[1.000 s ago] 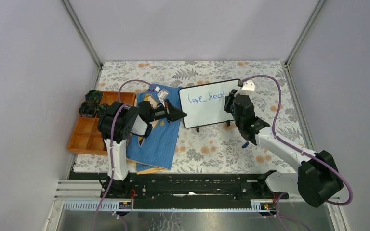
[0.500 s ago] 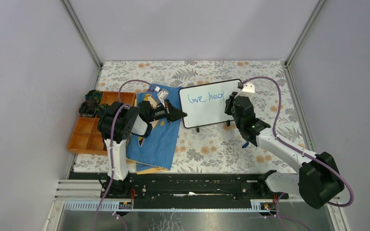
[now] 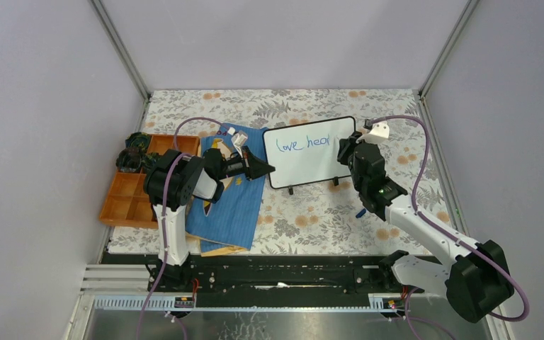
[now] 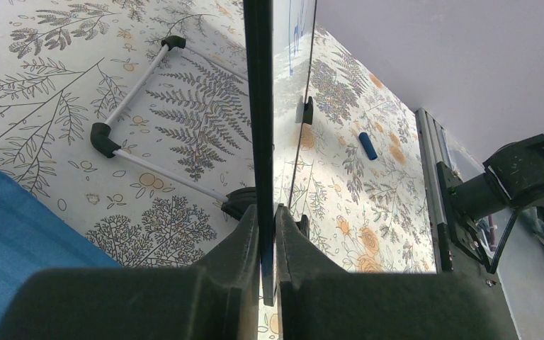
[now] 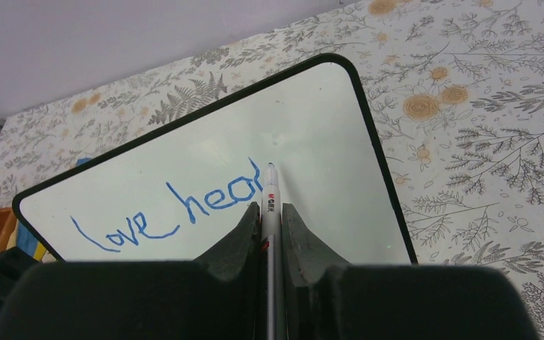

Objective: Write a sentence on the whiteboard

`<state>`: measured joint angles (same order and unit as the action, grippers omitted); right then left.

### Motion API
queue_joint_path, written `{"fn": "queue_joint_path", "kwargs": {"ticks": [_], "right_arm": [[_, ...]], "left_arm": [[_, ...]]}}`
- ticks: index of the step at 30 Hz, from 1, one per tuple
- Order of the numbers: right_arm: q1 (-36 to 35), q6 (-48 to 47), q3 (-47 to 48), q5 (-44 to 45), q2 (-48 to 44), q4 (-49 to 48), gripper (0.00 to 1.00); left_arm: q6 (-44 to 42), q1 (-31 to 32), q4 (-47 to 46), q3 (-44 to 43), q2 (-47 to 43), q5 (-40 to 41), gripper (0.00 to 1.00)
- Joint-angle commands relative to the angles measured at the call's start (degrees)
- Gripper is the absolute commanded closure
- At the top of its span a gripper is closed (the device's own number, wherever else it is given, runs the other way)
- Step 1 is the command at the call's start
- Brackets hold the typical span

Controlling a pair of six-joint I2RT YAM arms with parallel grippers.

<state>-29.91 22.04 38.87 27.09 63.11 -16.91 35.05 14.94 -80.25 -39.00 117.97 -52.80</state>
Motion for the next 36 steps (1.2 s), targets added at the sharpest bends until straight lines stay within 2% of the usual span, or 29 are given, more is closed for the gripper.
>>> {"fn": "queue_joint_path", "kwargs": {"ticks": [1,21,36], "right_arm": [[1.63,2.81,1.71,0.41,0.83,-4.78,1.0],[2.19,1.94,5.42,-3.11,4.94,-1.06,1.0],[2.23,1.8,5.77,-1.64,5.84,0.34,1.0]], "left_arm": [[-5.2,-0.44,8.45,1.14,1.97,2.7,1.0],[-5.17,-0.44,8.44,1.08,1.94,2.61,1.0],[-5.17,-0.44,8.44,1.06,1.93,2.7,1.0]]}}
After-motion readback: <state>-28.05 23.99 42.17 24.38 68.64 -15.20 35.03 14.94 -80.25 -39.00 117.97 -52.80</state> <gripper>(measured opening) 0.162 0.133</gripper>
